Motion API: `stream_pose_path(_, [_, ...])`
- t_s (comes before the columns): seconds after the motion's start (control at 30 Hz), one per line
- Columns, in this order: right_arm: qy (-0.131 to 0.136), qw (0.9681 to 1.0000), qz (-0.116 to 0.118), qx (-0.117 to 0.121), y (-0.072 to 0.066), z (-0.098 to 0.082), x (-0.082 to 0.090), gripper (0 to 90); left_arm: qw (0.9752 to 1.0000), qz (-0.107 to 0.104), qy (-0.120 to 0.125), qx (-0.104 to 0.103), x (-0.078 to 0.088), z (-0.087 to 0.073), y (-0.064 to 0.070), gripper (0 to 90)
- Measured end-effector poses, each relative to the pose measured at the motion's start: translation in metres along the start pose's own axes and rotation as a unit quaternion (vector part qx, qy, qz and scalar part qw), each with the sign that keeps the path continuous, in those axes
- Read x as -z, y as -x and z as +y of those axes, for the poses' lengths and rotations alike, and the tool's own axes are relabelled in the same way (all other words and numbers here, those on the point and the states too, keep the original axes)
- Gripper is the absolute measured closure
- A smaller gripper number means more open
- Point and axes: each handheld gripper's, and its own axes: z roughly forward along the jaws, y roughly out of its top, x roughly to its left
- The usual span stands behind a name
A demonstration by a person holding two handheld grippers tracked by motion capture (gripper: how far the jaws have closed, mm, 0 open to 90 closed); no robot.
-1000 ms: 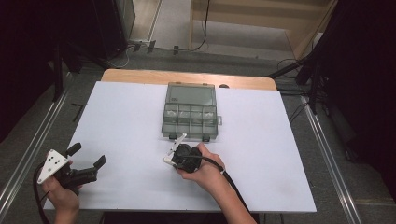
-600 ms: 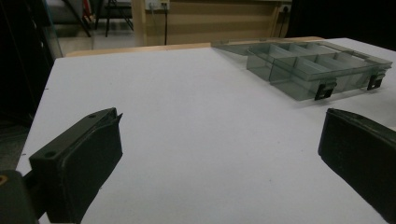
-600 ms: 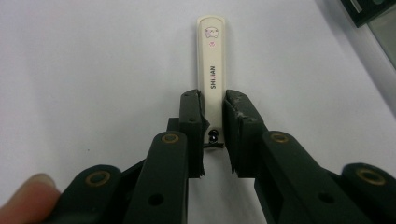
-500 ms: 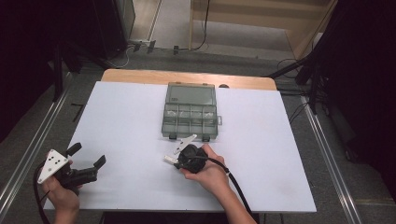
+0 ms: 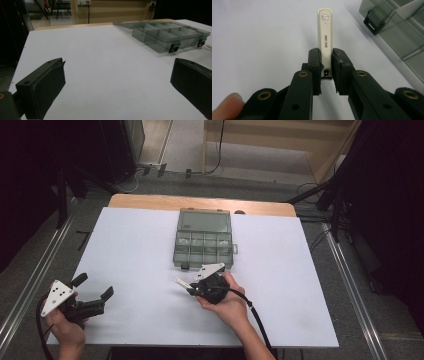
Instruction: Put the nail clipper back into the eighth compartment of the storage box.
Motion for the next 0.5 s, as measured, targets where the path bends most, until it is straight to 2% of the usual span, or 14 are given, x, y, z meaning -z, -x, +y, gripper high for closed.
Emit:
stream_pose_path(0.2, [0.017,0.9999,0.001,-0.002,0.001,0.001,0.005,79.1,1.0,0.0,0.0,0.0,0.0,0.0,0.0,0.0])
stream_pose_path(0.33, [0.037,0.9993,0.002,-0.005,0.001,0.003,0.009,79.1,1.0,0.0,0.0,0.0,0.0,0.0,0.0,0.0])
stream_pose_path(0.5, [0.054,0.9985,-0.005,-0.003,0.003,0.004,0.014,79.1,1.0,0.0,0.0,0.0,0.0,0.0,0.0,0.0])
